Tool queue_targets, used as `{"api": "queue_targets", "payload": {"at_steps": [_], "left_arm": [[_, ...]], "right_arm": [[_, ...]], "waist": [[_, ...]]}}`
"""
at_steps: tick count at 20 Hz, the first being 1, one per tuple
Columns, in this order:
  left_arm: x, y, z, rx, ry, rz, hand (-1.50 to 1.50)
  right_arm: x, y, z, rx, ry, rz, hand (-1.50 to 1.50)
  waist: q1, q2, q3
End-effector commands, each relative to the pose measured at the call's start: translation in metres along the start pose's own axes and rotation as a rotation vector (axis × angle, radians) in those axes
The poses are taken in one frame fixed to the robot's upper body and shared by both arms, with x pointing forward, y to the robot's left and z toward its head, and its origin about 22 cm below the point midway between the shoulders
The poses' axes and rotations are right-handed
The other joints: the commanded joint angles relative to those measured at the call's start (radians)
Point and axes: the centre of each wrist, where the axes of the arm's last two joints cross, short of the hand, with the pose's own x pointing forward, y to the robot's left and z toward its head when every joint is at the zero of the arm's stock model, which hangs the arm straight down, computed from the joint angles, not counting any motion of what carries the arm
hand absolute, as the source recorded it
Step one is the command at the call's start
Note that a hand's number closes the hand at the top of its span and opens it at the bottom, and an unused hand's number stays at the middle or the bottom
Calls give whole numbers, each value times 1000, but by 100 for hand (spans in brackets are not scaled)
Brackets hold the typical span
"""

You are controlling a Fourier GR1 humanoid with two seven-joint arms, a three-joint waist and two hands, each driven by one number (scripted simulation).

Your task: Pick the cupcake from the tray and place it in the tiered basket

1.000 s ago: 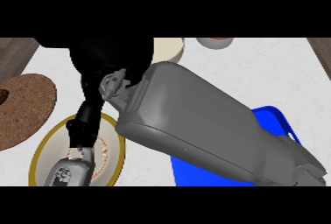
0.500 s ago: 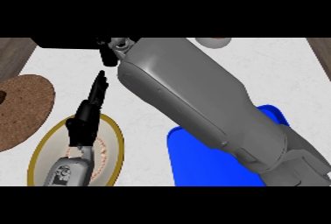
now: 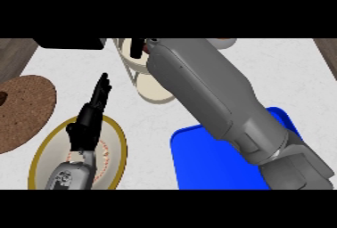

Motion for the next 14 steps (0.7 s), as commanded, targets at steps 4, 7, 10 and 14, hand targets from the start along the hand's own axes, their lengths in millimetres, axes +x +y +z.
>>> {"api": "queue_targets", "payload": {"at_steps": [4, 7, 10, 14], "left_arm": [[4, 3, 0, 3, -23, -5, 0], [-2, 2, 8, 8, 7, -5, 0], [8, -3, 2, 29, 4, -15, 0], [-8, 8, 7, 48, 16, -10, 0]], "right_arm": [[-25, 4, -21, 39, 7, -260, -150], [-27, 5, -13, -62, 33, -396, -150], [-23, -28, -14, -145, 56, -507, -150], [-68, -47, -28, -179, 201, -547, -150]], "waist": [[-1, 0, 0], [-7, -7, 1], [-27, -12, 1], [-46, -15, 1]]}}
